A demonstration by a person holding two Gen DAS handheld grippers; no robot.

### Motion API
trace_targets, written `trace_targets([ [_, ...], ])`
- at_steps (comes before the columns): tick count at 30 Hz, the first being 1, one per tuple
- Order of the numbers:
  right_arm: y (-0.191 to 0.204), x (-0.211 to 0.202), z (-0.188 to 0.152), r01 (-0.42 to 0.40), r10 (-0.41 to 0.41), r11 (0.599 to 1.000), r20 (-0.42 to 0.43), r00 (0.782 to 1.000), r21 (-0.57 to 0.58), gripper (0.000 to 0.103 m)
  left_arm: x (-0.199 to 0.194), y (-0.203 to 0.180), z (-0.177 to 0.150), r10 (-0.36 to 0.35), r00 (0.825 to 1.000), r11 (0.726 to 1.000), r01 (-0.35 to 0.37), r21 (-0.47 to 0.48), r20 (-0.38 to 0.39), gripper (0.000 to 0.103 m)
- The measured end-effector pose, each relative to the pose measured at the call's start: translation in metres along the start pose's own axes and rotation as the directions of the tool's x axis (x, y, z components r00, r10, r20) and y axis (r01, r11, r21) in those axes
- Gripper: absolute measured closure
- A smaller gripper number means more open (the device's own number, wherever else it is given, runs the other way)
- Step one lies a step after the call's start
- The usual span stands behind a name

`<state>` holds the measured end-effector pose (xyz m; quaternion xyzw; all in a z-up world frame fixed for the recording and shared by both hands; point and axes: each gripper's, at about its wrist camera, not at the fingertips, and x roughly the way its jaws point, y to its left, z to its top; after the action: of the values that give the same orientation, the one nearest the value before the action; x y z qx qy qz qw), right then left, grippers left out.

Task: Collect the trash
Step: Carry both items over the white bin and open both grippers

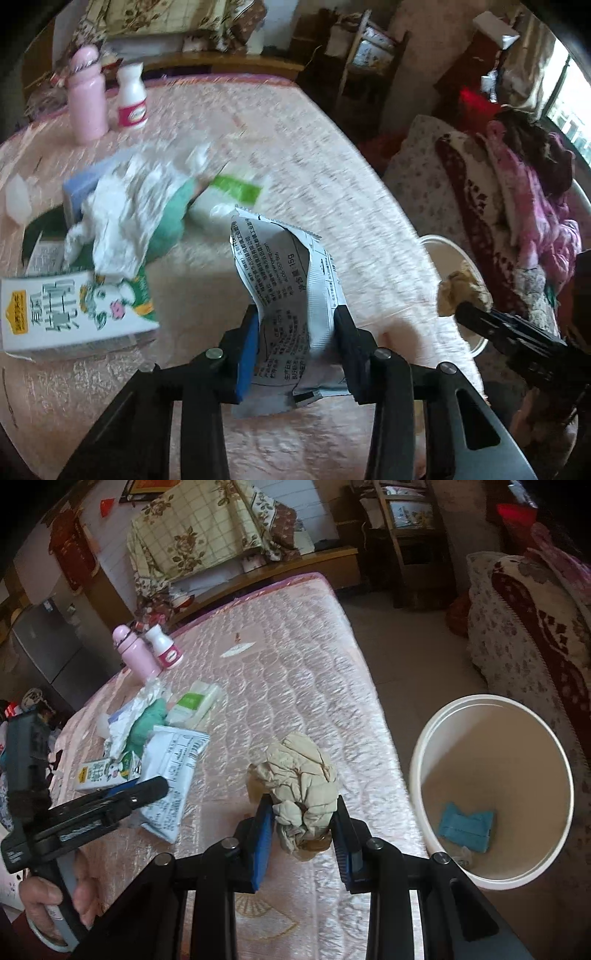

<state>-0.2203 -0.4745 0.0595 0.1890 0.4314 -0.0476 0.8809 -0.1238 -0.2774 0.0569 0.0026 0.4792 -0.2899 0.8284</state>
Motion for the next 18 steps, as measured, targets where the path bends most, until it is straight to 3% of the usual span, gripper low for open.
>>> trace_targets([
  [9,-0.028,-0.026,0.005,0.060,-0.063,0.997,0.054,0.997,0.052,0.071,0.002,-0.061,0.019,-0.099,0.995,0.989,0.095,0.115,0.030,0.062],
  [18,-0.078,-0.047,0.004,0.134,-0.146,0.981,0.078,0.986,0.141,0.071,0.024,-0.120,0.024,-0.138,0.990,0.969,0.134,0.210,0.004,0.062],
])
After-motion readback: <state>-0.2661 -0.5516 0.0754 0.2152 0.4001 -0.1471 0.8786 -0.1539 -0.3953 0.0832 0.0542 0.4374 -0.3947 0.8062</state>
